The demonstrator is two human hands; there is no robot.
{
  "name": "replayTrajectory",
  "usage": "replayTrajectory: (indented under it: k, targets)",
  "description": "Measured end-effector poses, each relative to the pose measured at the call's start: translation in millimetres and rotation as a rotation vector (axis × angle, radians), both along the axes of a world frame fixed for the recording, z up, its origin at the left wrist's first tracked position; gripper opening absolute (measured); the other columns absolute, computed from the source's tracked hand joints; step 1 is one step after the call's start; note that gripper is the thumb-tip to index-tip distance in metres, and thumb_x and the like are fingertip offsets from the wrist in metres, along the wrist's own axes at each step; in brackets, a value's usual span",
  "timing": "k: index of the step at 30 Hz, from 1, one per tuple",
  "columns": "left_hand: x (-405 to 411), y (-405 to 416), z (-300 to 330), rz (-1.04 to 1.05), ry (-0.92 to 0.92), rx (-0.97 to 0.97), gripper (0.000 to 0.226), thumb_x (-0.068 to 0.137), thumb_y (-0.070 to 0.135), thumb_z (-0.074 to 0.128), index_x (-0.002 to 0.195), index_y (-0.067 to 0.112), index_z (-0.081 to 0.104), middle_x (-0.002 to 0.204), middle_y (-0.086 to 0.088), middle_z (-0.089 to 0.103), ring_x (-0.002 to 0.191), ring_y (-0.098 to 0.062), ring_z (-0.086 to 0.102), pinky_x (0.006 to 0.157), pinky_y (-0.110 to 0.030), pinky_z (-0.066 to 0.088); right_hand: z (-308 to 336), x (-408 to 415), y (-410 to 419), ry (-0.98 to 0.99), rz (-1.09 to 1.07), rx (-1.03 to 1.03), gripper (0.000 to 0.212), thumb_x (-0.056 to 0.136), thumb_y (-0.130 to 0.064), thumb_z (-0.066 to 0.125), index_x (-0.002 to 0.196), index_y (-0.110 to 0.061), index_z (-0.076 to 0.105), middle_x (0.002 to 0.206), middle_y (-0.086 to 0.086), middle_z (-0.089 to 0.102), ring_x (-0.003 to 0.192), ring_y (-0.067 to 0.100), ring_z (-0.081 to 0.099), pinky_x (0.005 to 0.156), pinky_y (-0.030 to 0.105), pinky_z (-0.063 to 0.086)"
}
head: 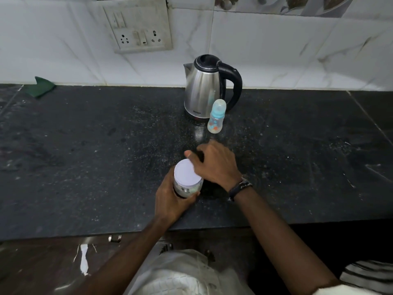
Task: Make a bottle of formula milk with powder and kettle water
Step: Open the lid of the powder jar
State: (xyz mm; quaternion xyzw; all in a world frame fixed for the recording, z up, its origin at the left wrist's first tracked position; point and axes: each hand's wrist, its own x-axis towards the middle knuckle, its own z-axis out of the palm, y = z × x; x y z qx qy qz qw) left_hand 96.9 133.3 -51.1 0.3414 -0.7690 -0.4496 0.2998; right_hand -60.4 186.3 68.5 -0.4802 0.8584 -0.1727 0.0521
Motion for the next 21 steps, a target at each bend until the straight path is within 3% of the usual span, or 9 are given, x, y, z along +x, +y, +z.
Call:
replayTrajectory:
  k: [3, 5, 7, 10, 14, 21]
  targets:
    - [-1, 2, 4, -0.021, 0.003, 0.045, 0.089, 0.06, 0.058, 0.085, 0.135, 0.03, 0.048, 0.128, 0.014, 0.062, 0.115, 0.004, 0.058, 0.093, -0.014, 0.048, 9, 24, -3, 0.161, 0.057, 0.12, 0.074, 0.077, -0.084, 0.041, 0.082, -0.014, 0.064, 0.093, 0.014, 0.065, 0.08, 0.034, 0.064, 0.063, 0.034, 0.034]
    - [-1, 4, 6, 0.013, -0.034, 0.04, 0.08, 0.057, 0.07, 0.078, 0.121, 0.03, 0.052, 0.113, 0.015, 0.065, 0.099, 0.008, 0.059, 0.081, -0.003, 0.044, 11, 34, -6, 0.21, 0.087, 0.162, 0.077, 0.072, -0.086, 0.047, 0.085, -0.012, 0.065, 0.093, 0.017, 0.066, 0.079, 0.033, 0.064, 0.061, 0.032, 0.033]
    - [0, 3, 4, 0.023, -0.058, 0.047, 0.081, 0.055, 0.067, 0.077, 0.118, 0.021, 0.055, 0.111, 0.008, 0.067, 0.095, 0.003, 0.059, 0.078, -0.002, 0.042, 10, 39, -9, 0.202, 0.089, 0.193, 0.077, 0.072, -0.084, 0.05, 0.09, -0.011, 0.067, 0.094, 0.018, 0.065, 0.08, 0.031, 0.064, 0.061, 0.031, 0.035]
    - [0, -1, 0, 0.002, -0.034, 0.034, 0.087, 0.056, 0.061, 0.081, 0.125, 0.015, 0.055, 0.118, 0.005, 0.066, 0.103, -0.002, 0.061, 0.086, -0.011, 0.048, 8, 42, -12, 0.177, 0.106, 0.212, 0.07, 0.077, -0.076, 0.053, 0.097, -0.01, 0.067, 0.099, 0.018, 0.064, 0.083, 0.029, 0.063, 0.063, 0.031, 0.038]
    - [1, -4, -2, -0.02, 0.06, 0.069, 0.092, 0.056, 0.048, 0.091, 0.135, 0.02, 0.052, 0.127, 0.008, 0.064, 0.115, 0.0, 0.06, 0.093, -0.016, 0.049, 8, 41, -15, 0.151, 0.18, 0.211, 0.057, 0.079, -0.066, 0.059, 0.093, -0.011, 0.067, 0.098, 0.018, 0.063, 0.083, 0.028, 0.062, 0.063, 0.029, 0.035]
    - [3, -13, -8, -0.097, 0.085, 0.073, 0.09, 0.055, 0.029, 0.094, 0.135, 0.021, 0.053, 0.125, 0.007, 0.066, 0.114, -0.01, 0.063, 0.092, -0.035, 0.054, 17, 39, -15, 0.192, 0.426, 0.298, 0.048, 0.07, -0.046, 0.071, 0.098, -0.009, 0.06, 0.109, 0.015, 0.053, 0.085, 0.032, 0.059, 0.061, 0.033, 0.034]
